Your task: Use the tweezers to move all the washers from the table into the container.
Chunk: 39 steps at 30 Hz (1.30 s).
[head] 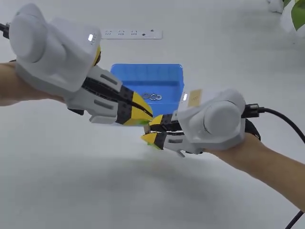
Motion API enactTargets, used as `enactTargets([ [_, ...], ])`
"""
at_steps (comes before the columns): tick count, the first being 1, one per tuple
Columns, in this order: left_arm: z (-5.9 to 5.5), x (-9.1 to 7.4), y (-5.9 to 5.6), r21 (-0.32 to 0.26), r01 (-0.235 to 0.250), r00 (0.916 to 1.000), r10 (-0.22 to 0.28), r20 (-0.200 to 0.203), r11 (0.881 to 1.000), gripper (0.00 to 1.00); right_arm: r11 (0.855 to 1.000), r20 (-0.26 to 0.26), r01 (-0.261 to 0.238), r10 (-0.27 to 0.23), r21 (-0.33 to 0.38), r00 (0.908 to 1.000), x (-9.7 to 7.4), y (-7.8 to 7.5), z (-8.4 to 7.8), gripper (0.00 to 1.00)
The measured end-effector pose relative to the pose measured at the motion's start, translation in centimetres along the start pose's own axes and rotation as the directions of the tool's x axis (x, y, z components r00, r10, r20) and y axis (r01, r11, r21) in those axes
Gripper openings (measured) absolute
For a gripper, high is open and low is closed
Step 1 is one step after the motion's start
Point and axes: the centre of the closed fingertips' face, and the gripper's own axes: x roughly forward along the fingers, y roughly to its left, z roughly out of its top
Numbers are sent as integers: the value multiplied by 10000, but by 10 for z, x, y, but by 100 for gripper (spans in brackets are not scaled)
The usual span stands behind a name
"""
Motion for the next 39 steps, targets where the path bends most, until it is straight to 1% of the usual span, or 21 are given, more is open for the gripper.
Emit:
enactTargets([
  [1, 0, 0, 1, -26, 23, 10000, -23, 8, 10000, 5, 9997, 4, -224, 224, 38, 9997, 0, 4, 1, 16],
  [2, 0, 0, 1, -20, 18, 10000, -18, 3, 10000, 5, 9994, 36, -333, 333, 74, 9994, 1, 6, 1, 19],
  [3, 0, 0, 2, -7, 9, 10000, -9, -25, 10000, 5, 9997, 42, -242, 241, 49, 9997, 1, 4, 1, 18],
  [4, 1, 1, 0, -14, 37, 10000, -37, -32, 10000, 5, 9998, 4, -127, 127, -129, 9999, 0, 1, 0, 16],
  [5, 2, 2, -1, -62, 92, 10000, -92, -9, 9999, 5, 9999, -122, -8, 6, -163, 9999, 0, -2, -2, 12],
  [6, 2, 2, -1, -42, 77, 10000, -77, 3, 10000, 5, 10000, -102, -35, 35, -39, 9999, 1, -3, -2, 12],
  [7, 2, 2, 0, -46, 69, 10000, -69, -1, 10000, 5, 9995, -56, -164, 166, 258, 9998, 1, -2, -2, 11],
  [11, 2, 2, 1, -119, 76, 10000, -75, 16, 9999, 5, 9998, -78, -163, 164, 105, 9998, 2, -1, -2, 11],
  [15, 1, 2, 3, -264, 64, 10000, -62, 65, 9996, 5, 9993, -43, -83, 85, 368, 10000, 3, -3, -2, 10],
  [21, 3, 3, -2, -292, 168, 9998, -166, 83, 9994, 5, 9996, -160, -39, 44, 284, 9999, 2, -1, -2, 10],
  [23, 3, 2, -4, -227, 143, 9999, -144, -4, 9996, 5, 9997, -211, -44, 50, 251, 9998, 2, 0, -2, 10],
  [24, 5, 2, -5, -159, 150, 9999, -150, -12, 9998, 5, 9997, -206, -19, 24, 237, 9998, 1, 0, -1, 10],
  [30, 13, -6, -10, -161, 42, 10000, -41, 66, 9999, 5, 9999, -162, 53, -51, 97, 9999, -5, 3, 9, 10],
  [33, 21, -13, -13, -106, -13, 9999, 14, 111, 9999, 5, 10000, 64, 51, -51, 15, 10000, -9, 5, 18, 10],
  [37, 32, -24, -14, 19, -157, 9997, 157, 177, 9999, 5, 9995, 215, 215, -211, -226, 9995, -15, 3, 34, 10],
  [39, 39, -28, -15, 237, -221, 9997, 218, 126, 9995, 5, 9992, 305, 297, -289, -270, 9991, -17, 1, 40, 10],
])
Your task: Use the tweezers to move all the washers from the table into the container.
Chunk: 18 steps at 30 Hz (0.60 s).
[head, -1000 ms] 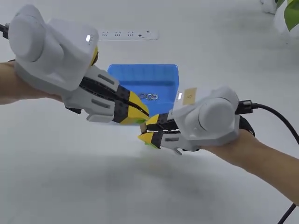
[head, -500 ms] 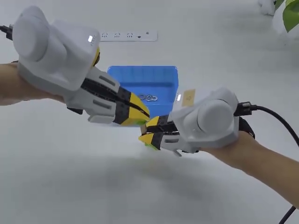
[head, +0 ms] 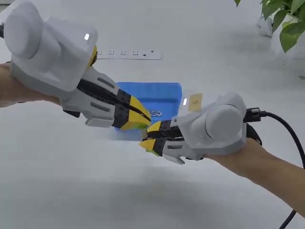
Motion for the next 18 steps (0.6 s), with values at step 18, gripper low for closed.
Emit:
enactTargets([
  [18, 26, -37, 46, 1284, -539, 9985, 552, -63, 9903, 5, 9927, 751, 941, -884, -754, 9932, -6, -52, 53, 10],
])
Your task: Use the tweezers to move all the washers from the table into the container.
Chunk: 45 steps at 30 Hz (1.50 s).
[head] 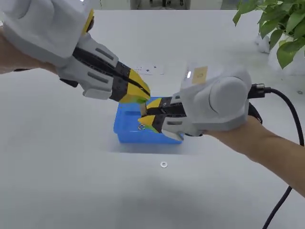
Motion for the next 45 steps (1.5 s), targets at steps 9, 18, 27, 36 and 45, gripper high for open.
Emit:
enactTargets([
  [9, -13, 7, 33, 65, 37, 10000, -37, 66, 10000, 5, 9997, -83, 232, -231, 80, 9997, 10, -27, -13, 10],
  [18, -44, 31, 50, -354, 210, 9998, -209, 34, 9992, 5, 9989, -533, 105, -80, 467, 9985, 29, -37, -49, 10],
  [27, -65, 47, 57, -924, 292, 9995, -302, -93, 9953, 5, 9945, -872, -122, 214, 1043, 9960, 46, -41, -78, 10],
  [36, -73, 56, 59, -1194, 298, 9994, -320, -161, 9924, 5, 9898, -1039, -153, 302, 1419, 9941, 51, -42, -88, 10],
  [45, -74, 59, 55, -1167, 378, 9990, -404, -202, 9924, 5, 9883, -1044, -152, 313, 1517, 9940, 50, -40, -91, 11],
])
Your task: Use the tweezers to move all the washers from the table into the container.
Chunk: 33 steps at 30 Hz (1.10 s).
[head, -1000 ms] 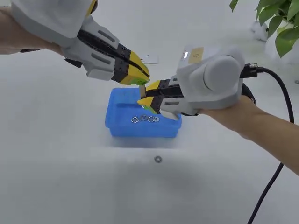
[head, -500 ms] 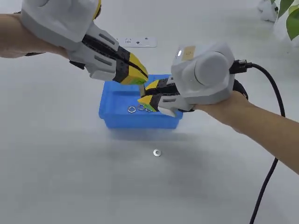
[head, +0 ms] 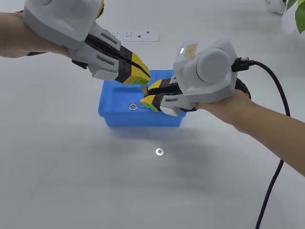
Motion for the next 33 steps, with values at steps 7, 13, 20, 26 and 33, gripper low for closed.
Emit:
enactTargets([
  [7, 7, -5, -7, 266, -40, 9999, 43, -105, 9996, 5, 9998, 23, 19, -18, -187, 10000, -7, 2, 5, 12],
  [13, 19, -17, -13, 898, -25, 9990, 66, -452, 9960, 5, 9992, 275, 64, -53, -388, 9996, -20, 8, 21, 11],
  [20, 30, -26, -22, 1117, -65, 9992, 110, -396, 9937, 5, 9977, 506, 177, -144, -654, 9986, -40, 21, 35, 11],
  [26, 39, -32, -36, 1127, -166, 9990, 211, -383, 9935, 5, 9974, 658, 303, -261, -648, 9975, -53, 32, 38, 11],
  [33, 48, -35, -54, 1194, -274, 9993, 303, -224, 9925, 5, 9977, 881, 240, -183, -641, 9959, -65, 47, 44, 11],
])
